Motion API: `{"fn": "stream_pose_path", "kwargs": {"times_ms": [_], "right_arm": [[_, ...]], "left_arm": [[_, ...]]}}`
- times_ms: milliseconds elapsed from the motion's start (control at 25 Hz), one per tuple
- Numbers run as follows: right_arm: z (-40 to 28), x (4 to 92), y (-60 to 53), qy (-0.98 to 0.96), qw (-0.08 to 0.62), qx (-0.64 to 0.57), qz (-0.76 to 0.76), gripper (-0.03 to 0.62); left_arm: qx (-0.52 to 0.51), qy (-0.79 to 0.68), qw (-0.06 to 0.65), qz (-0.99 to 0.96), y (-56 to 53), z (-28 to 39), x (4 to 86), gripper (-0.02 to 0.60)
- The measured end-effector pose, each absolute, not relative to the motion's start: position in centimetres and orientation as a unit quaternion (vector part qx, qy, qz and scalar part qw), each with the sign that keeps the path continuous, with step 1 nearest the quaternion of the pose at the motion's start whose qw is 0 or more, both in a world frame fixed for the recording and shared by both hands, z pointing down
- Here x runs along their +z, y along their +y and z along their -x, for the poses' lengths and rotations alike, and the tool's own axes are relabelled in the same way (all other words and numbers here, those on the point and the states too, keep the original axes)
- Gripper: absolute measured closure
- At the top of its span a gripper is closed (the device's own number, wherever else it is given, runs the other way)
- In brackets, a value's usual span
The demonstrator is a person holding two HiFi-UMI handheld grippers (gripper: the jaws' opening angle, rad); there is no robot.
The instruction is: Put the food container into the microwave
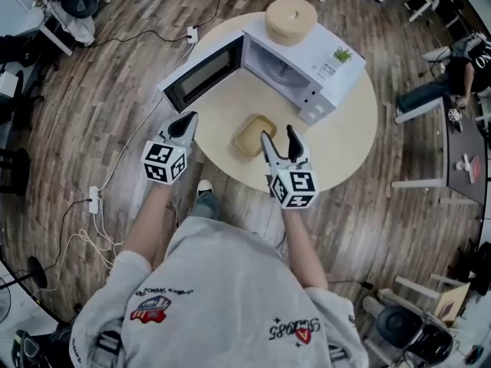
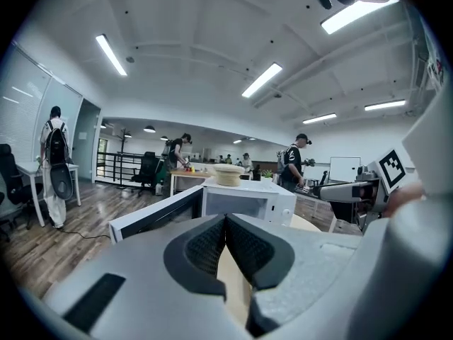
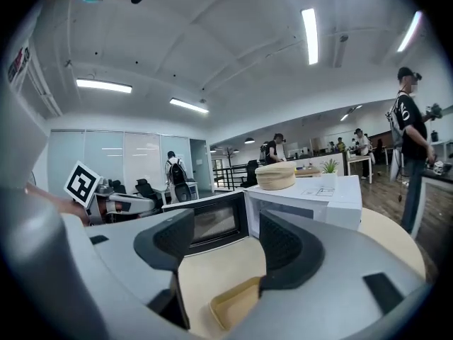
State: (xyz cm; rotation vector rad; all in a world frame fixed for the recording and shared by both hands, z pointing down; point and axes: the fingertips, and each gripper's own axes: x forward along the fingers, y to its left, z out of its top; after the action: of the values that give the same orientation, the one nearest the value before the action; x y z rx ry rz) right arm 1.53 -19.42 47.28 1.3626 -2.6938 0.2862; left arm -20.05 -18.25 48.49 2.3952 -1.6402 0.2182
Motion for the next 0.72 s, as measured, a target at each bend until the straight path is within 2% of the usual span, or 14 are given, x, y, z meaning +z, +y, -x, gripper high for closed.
{"fn": "stream_pose_path", "kwargs": {"times_ms": [240, 720], "right_arm": [[0.0, 46.9, -23.0, -0.857, 0.061, 0.088, -0.505, 0.321], [1.3, 47.1, -25.1, -0.817, 0.072, 0.074, -0.568, 0.321]], "left_arm": [[0.077, -0.497, 0.113, -0.857, -24.0, 20.6, 48.6, 0.577], [0.079, -0.417, 0.12, -0.897, -28.7, 20.5, 50.1, 0.577]]}}
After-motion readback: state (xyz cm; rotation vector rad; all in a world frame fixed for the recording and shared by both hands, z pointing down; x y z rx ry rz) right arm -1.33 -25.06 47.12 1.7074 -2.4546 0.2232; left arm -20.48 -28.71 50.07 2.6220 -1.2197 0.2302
